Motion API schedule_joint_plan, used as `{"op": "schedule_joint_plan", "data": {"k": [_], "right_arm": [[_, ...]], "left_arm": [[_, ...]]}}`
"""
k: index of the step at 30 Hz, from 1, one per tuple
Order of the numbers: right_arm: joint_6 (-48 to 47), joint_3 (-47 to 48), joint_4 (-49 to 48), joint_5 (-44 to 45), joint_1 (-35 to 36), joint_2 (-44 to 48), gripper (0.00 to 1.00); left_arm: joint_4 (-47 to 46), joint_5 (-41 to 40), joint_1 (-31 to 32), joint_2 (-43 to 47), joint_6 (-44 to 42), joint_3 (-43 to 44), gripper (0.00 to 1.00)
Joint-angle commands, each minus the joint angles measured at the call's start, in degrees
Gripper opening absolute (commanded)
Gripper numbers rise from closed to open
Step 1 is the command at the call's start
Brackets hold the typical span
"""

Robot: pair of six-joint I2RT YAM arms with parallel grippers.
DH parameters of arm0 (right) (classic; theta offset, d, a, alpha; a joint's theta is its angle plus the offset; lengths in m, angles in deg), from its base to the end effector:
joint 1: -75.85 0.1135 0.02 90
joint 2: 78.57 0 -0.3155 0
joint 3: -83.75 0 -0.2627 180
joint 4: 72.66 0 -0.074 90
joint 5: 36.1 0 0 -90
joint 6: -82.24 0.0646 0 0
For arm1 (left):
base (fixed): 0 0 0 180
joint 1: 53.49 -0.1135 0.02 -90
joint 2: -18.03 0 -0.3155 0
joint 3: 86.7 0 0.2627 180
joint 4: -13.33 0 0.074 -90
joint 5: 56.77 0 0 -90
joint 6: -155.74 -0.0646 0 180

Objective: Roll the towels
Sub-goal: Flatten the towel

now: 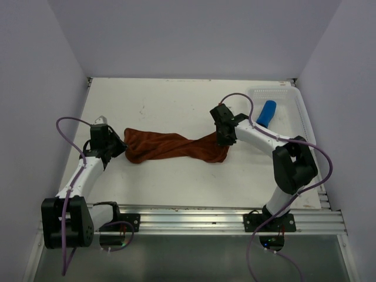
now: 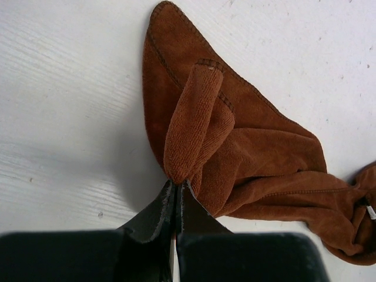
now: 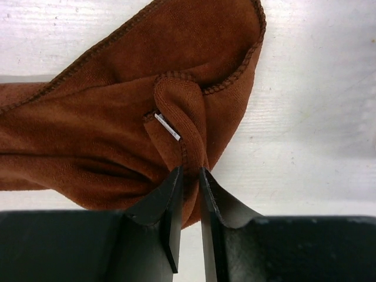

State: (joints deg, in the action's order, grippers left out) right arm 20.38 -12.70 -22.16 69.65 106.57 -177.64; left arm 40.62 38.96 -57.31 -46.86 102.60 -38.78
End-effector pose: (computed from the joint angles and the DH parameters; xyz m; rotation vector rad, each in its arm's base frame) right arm 0.3341 0.1781 0.2303 0.0181 2.6460 -0.0426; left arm 0.2363 0.0093 0.2260 -0.7780 2.2428 -0.3985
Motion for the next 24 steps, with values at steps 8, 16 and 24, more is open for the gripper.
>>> {"op": "schedule_joint_plan", "data": {"k": [8, 16, 24], "right_arm": [[-0.5, -1.7, 1.6, -4.6, 0.0, -1.3, 0.27], [0.5, -5.1, 1.8, -1.3, 0.0, 4.8, 0.0], [7.3, -26.3, -8.4, 2.8, 0.0, 26.1, 0.0]], "left_arm": [[-2.5, 1.8, -0.6, 1.7, -0.1, -1.1, 0.0], [-2.3, 2.2, -0.6, 2.6, -0.1, -1.1, 0.0], [-2.4, 2.8, -0.5, 2.5, 0.1, -0.9, 0.0]]}}
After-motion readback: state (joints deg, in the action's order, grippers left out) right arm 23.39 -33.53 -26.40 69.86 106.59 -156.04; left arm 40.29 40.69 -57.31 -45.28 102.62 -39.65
